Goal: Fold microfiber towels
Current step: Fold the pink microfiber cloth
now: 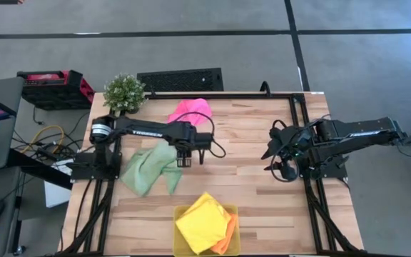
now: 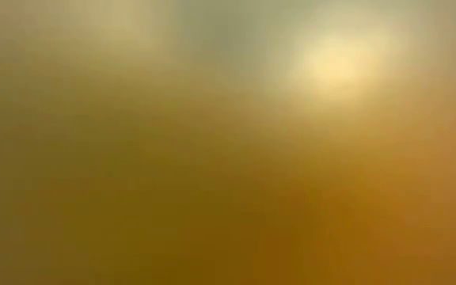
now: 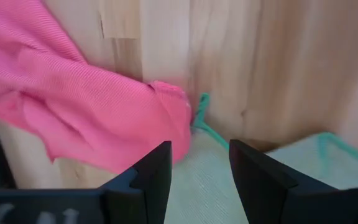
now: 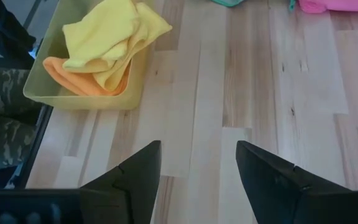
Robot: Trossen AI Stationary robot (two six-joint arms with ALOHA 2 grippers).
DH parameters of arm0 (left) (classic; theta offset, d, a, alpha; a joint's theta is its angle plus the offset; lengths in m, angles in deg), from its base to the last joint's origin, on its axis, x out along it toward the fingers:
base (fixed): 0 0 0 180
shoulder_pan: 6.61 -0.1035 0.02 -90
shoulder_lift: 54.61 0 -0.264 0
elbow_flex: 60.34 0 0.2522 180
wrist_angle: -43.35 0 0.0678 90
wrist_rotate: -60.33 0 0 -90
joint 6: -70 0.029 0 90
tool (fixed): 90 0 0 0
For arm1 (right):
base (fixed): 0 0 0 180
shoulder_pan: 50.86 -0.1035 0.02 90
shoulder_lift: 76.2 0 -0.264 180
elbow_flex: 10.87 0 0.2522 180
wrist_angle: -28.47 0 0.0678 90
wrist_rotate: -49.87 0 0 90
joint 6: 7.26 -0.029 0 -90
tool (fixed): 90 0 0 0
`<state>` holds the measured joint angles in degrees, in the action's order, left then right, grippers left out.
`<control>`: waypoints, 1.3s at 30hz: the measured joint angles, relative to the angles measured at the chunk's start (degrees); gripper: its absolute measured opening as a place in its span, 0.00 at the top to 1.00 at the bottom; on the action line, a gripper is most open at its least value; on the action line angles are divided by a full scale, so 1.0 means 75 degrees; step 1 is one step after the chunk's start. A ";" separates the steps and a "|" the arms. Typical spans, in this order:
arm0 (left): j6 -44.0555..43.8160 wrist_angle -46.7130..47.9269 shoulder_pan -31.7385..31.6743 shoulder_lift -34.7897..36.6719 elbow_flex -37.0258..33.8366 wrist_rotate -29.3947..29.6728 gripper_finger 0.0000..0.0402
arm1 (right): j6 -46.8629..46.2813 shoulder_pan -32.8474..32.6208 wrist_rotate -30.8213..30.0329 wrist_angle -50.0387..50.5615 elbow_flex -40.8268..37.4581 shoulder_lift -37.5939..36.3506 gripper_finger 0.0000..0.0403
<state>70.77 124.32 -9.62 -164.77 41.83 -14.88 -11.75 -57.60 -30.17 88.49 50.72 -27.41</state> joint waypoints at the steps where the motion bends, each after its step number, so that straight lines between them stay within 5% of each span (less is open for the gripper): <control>1: 0.0203 -0.0318 -0.0086 0.0070 -0.0290 -0.0004 0.62 | -0.0003 0.0000 0.0000 -0.0003 0.0000 -0.0002 0.42; 10: 0.1153 -0.1755 -0.0554 0.0088 -0.1684 0.0048 0.62 | -0.0019 0.0015 -0.0003 -0.0108 -0.0003 0.0001 0.42; 24: 0.1163 -0.2562 -0.0821 0.0085 -0.1747 -0.0085 0.63 | -0.0008 0.0017 -0.0571 -0.0291 -0.0003 -0.0002 0.42; 33: 0.1145 -0.2560 -0.0821 0.0079 -0.1747 -0.0184 0.96 | -0.0008 0.0017 -0.0600 -0.0585 -0.0003 0.0001 0.42; 39: 0.1146 -0.2450 -0.0821 0.0141 -0.1575 -0.0190 0.99 | 0.0014 0.0016 -0.0600 -0.0977 -0.0003 0.0112 0.42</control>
<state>79.37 105.94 -15.78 -163.71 30.02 -16.30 -11.64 -57.48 -34.67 81.16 50.70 -26.57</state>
